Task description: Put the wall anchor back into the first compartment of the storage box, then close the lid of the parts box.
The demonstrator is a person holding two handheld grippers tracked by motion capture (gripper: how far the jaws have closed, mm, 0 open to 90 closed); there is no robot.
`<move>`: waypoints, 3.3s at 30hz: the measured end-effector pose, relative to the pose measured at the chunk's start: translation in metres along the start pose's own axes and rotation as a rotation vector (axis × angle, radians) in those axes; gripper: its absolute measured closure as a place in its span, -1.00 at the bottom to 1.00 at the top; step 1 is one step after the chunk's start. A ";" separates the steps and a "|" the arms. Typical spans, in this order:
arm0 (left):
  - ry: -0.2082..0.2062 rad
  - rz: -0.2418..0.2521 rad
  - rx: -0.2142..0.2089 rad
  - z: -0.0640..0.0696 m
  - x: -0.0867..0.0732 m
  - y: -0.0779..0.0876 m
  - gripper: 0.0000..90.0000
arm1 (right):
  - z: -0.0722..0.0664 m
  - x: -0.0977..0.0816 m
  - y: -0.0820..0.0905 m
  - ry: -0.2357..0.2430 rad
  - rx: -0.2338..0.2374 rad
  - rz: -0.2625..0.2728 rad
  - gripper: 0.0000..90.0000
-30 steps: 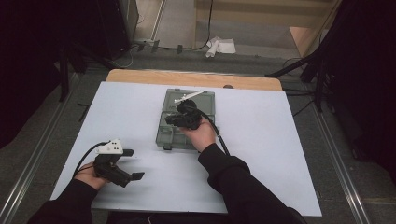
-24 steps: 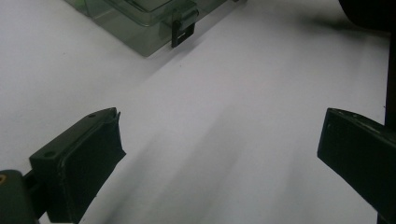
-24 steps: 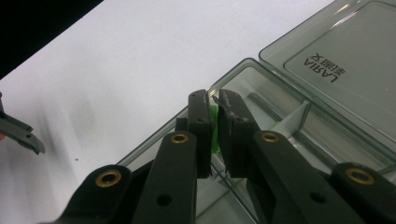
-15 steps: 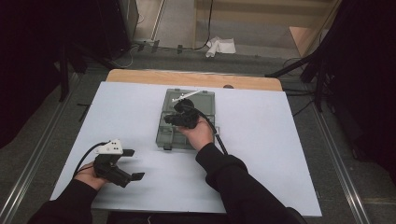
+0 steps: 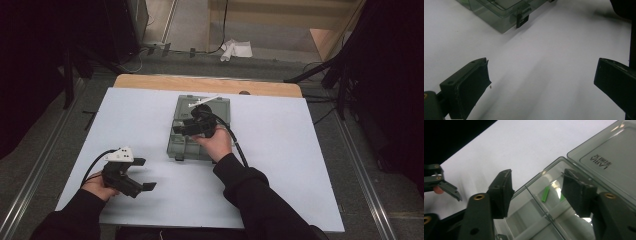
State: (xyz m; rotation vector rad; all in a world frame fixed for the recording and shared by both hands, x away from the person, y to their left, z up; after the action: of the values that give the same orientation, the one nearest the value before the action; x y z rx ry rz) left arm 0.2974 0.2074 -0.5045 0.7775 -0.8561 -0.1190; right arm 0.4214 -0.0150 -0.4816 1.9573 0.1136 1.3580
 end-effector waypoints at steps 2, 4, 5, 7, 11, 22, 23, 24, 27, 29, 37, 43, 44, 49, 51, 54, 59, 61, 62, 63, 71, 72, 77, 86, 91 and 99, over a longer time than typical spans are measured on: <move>-0.008 0.011 -0.015 0.001 0.003 0.000 -1.00 | 0.002 -0.001 0.006 0.013 0.001 0.017 -0.19; -0.011 0.012 -0.019 0.001 0.006 0.000 -1.00 | 0.003 -0.003 0.010 0.006 0.001 0.023 -0.19; -0.012 0.017 -0.020 0.001 0.007 0.000 -1.00 | 0.003 -0.004 0.013 0.007 0.000 0.021 -0.20; -0.008 0.034 -0.023 0.000 0.010 -0.001 -1.00 | 0.004 -0.006 0.017 0.006 -0.007 0.024 -0.21; 0.001 0.039 -0.007 0.000 0.016 -0.004 -1.00 | 0.010 -0.012 0.028 -0.003 -0.016 0.040 -0.24; -0.007 0.039 0.012 0.003 0.029 -0.015 -1.00 | 0.021 -0.027 0.049 -0.023 -0.053 0.055 -0.26; -0.005 0.050 0.012 0.002 0.031 -0.015 -1.00 | 0.021 -0.028 0.050 -0.026 -0.056 0.053 -0.26; 0.001 0.055 0.010 0.002 0.033 -0.015 -1.00 | 0.022 -0.029 0.052 -0.027 -0.058 0.053 -0.26; 0.002 0.058 0.016 0.000 0.037 -0.015 -0.85 | 0.023 -0.033 0.055 -0.035 -0.063 0.052 -0.27; 0.005 0.039 0.029 -0.001 0.037 -0.018 -0.85 | 0.024 -0.035 0.056 -0.037 -0.070 0.053 -0.27; 0.010 0.050 0.010 -0.002 0.047 -0.018 -0.85 | 0.028 -0.042 0.065 -0.049 -0.091 0.057 -0.27; 0.024 0.062 -0.014 -0.004 0.055 -0.020 -0.85 | 0.030 -0.049 0.074 -0.062 -0.096 0.072 -0.26; 0.033 0.059 -0.012 -0.004 0.056 -0.021 -0.85 | 0.030 -0.049 0.076 -0.066 -0.099 0.076 -0.26; 0.041 0.060 -0.002 -0.006 0.062 -0.024 -0.85 | 0.031 -0.053 0.081 -0.071 -0.111 0.079 -0.27; 0.054 0.066 0.000 -0.008 0.065 -0.024 -0.85 | 0.033 -0.055 0.082 -0.078 -0.116 0.077 -0.28; 0.056 0.059 0.045 -0.012 0.068 -0.026 -0.69 | 0.034 -0.058 0.085 -0.097 -0.117 0.078 -0.29; 0.090 0.063 0.040 -0.017 0.075 -0.029 -0.69 | 0.038 -0.061 0.089 -0.118 -0.129 0.083 -0.29; 0.090 0.066 0.045 -0.020 0.079 -0.029 -0.69 | 0.039 -0.062 0.091 -0.125 -0.132 0.081 -0.29; 0.095 0.067 0.048 -0.020 0.081 -0.029 -0.69 | 0.041 -0.063 0.092 -0.125 -0.138 0.083 -0.29; 0.099 0.075 0.050 -0.022 0.083 -0.029 -0.69 | 0.041 -0.063 0.093 -0.132 -0.137 0.088 -0.29; 0.130 0.071 0.028 -0.028 0.103 -0.032 -0.66 | 0.047 -0.064 0.095 -0.136 -0.153 0.090 -0.29; 0.132 0.072 0.030 -0.029 0.105 -0.034 -0.66 | 0.048 -0.064 0.096 -0.139 -0.152 0.089 -0.29; 0.145 0.076 0.052 -0.039 0.117 -0.040 -0.66 | 0.054 -0.066 0.096 -0.146 -0.158 0.086 -0.29; 0.140 0.075 0.061 -0.046 0.134 -0.053 -0.66 | 0.065 -0.066 0.096 -0.152 -0.171 0.073 -0.28; 0.158 0.079 0.093 -0.056 0.142 -0.059 -0.66 | 0.072 -0.069 0.090 -0.154 -0.190 0.056 -0.27; 0.197 0.087 0.129 -0.069 0.156 -0.066 -0.53 | 0.082 -0.067 0.082 -0.166 -0.204 0.047 -0.24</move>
State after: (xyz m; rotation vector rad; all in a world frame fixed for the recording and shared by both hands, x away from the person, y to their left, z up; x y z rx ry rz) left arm 0.4641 0.1376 -0.4772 0.8561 -0.7138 0.0892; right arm 0.4344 -0.1471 -0.4977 1.9002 -0.1457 1.1812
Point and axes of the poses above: each handheld gripper's, and its own axes: y roughly backward along the jaws, x roughly out of its top, z roughly to its right, the point moved 4 cm from there along -y, roughly forward along the jaws, and after that the axes turned 15 degrees about y, right-handed, at the moved point
